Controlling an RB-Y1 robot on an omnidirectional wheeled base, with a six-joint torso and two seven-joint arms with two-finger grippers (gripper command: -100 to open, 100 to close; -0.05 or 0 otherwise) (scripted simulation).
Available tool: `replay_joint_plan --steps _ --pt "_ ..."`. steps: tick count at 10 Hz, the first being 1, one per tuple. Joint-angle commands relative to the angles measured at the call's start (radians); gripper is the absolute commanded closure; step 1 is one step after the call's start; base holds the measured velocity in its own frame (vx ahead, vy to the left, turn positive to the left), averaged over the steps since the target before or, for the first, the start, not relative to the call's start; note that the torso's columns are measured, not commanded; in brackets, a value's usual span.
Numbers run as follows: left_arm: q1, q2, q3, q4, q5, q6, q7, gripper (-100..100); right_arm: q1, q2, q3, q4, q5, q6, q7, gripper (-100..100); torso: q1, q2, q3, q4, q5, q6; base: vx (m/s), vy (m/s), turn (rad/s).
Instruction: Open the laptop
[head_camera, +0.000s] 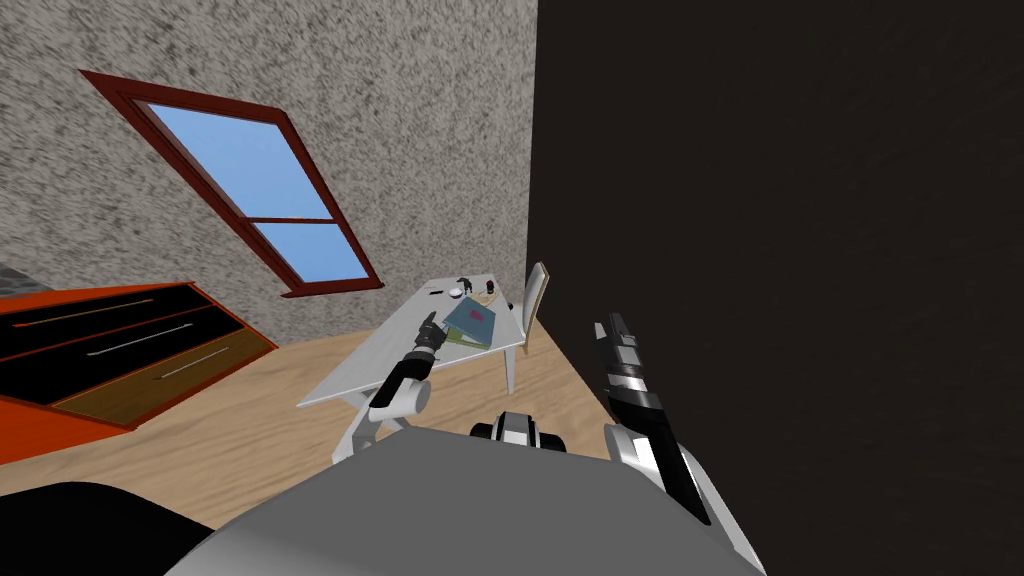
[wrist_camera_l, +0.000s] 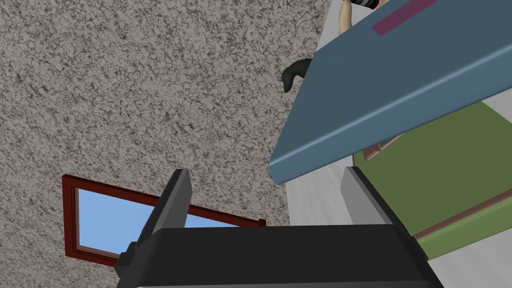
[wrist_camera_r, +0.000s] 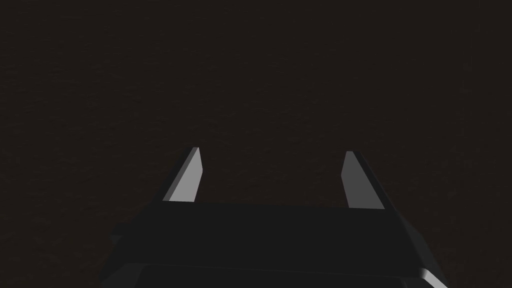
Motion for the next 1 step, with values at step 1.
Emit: replay_joint_plan --steps 1 --pt "0.000 0.000 0.000 0.000 0.000 0.000 0.000 0 0.000 0.000 0.000 0.000 0.000 0.000 0.000 0 0.000 0.000 0.000 0.000 0.000 0.000 0.000 0.000 0.000"
